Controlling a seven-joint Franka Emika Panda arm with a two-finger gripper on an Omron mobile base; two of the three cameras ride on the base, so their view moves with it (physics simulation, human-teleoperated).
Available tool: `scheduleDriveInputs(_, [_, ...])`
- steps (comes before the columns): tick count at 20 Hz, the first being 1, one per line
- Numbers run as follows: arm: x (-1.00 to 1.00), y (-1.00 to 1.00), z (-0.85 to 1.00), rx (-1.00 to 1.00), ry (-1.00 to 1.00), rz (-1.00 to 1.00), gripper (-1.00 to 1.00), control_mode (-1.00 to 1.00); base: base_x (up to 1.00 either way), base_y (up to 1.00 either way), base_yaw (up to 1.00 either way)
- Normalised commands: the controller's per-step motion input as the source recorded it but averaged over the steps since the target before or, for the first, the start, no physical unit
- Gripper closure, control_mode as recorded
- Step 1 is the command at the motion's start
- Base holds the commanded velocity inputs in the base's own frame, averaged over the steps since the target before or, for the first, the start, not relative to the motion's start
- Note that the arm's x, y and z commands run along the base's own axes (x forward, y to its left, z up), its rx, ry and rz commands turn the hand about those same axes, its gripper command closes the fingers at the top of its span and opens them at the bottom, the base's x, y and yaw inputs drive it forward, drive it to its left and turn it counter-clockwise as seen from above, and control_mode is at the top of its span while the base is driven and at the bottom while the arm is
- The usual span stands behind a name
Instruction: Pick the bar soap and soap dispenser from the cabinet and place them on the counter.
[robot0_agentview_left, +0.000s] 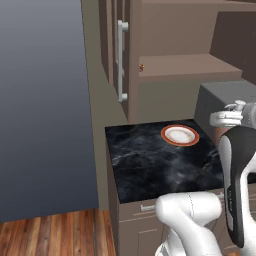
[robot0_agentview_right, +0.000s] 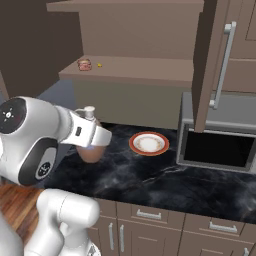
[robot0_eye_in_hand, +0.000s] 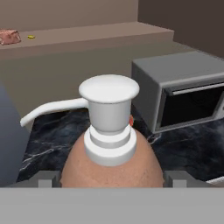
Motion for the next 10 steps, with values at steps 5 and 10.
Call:
scheduleDriveInputs(5, [-0.12, 0.17, -0.46, 0.01, -0.05, 0.0, 1.0, -1.0, 0.0, 0.0, 0.0])
scheduleDriveInputs(10, [0.03, 0.31, -0.55, 0.05, 0.0, 0.0, 1.0, -1.0, 0.0, 0.0, 0.0])
